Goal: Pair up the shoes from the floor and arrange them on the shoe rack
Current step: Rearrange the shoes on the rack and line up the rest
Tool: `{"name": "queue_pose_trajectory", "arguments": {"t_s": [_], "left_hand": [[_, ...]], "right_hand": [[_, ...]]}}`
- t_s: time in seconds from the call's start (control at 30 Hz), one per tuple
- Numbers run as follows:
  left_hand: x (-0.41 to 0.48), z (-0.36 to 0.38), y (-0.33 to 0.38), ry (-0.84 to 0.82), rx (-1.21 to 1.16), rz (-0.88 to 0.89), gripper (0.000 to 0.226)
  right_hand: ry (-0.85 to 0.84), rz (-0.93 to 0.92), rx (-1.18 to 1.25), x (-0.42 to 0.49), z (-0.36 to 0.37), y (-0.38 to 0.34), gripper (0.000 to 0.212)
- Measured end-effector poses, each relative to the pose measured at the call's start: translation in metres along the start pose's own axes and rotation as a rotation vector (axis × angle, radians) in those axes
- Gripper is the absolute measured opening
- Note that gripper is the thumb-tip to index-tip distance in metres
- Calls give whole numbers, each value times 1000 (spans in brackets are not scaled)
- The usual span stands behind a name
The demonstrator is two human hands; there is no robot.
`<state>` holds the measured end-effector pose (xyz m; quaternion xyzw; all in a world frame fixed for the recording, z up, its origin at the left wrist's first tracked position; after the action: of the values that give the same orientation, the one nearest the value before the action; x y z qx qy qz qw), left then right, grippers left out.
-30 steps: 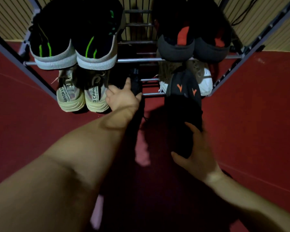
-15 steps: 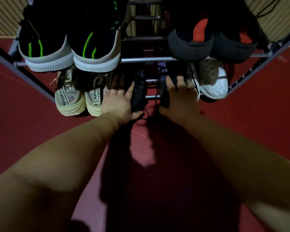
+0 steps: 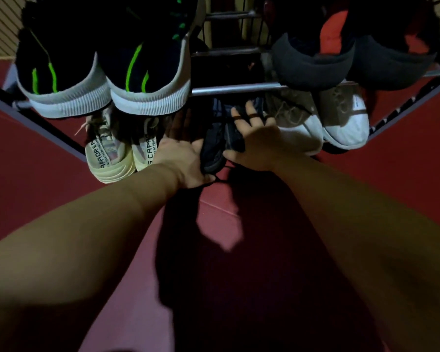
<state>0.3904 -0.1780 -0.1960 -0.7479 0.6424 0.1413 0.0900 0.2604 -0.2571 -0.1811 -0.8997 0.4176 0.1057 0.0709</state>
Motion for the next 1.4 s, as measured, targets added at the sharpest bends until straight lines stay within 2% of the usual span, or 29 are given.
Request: {"name": "queue_pose_trajectory", "arguments": {"t_s": [0.1, 0.27, 0.43, 0.5, 0.57, 0.67, 0.7, 0.77, 0.83, 0.87, 0.93, 1.0, 1.1, 1.17, 1.3, 1.4], "left_hand": [[-6, -6, 6, 14, -20, -16, 103], [-12, -10, 8, 30, -80, -33, 99], [0, -11, 11, -21, -125, -96, 105], [6, -12, 15, -30, -63, -77, 109], [5, -14, 14, -61, -56, -91, 113], [-8, -19, 14, -60, -76, -124, 114], [-11, -23, 16, -44, -67, -123, 116], [-13, -27, 19, -13, -121, -131, 121], [-13, -34, 26, 71, -190, -101, 124], [-14, -40, 33, 136, -218, -49, 124], [-15, -48, 53, 235, -228, 103, 122], [-10, -46, 72, 231, -186, 186, 117], [2, -34, 72, 105, -307, 57, 103], [7, -27, 68, 52, -345, -1, 100], [9, -22, 63, 40, -376, -24, 99], [9, -21, 62, 53, -401, -36, 98]], "right_hand": [[45, 36, 62, -2, -2, 6, 92], [203, 39, 8, -19, 0, 2, 91], [210, 66, 34, -10, -9, -2, 97], [217, 66, 32, -7, -11, -1, 95], [245, 83, 224, -9, -12, 3, 91], [284, 140, 732, -15, -14, 10, 82], [311, 116, 744, -18, -17, 9, 78], [415, 85, 636, -31, -16, 10, 66], [622, 222, 428, -45, -8, 32, 54], [667, 334, 356, -55, -4, 49, 52], [592, 511, 302, -66, 11, 79, 55], [452, 493, 210, -67, 23, 90, 67], [361, 414, 170, -53, 28, 92, 83], [344, 431, 169, -47, 29, 92, 83], [412, 428, 138, -47, 23, 87, 75], [346, 443, 118, -58, 18, 82, 79]]}}
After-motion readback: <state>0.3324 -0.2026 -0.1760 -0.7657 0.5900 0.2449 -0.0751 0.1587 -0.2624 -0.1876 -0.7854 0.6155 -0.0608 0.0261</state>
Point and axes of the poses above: each hand's wrist, its own x-axis towards the middle knuckle, its own z-axis out of the palm, y = z × x, the point moved 6 cm from there along x, towards the middle knuckle, and after that the axes turned 12 degrees about -x, right-handed, at the moved point
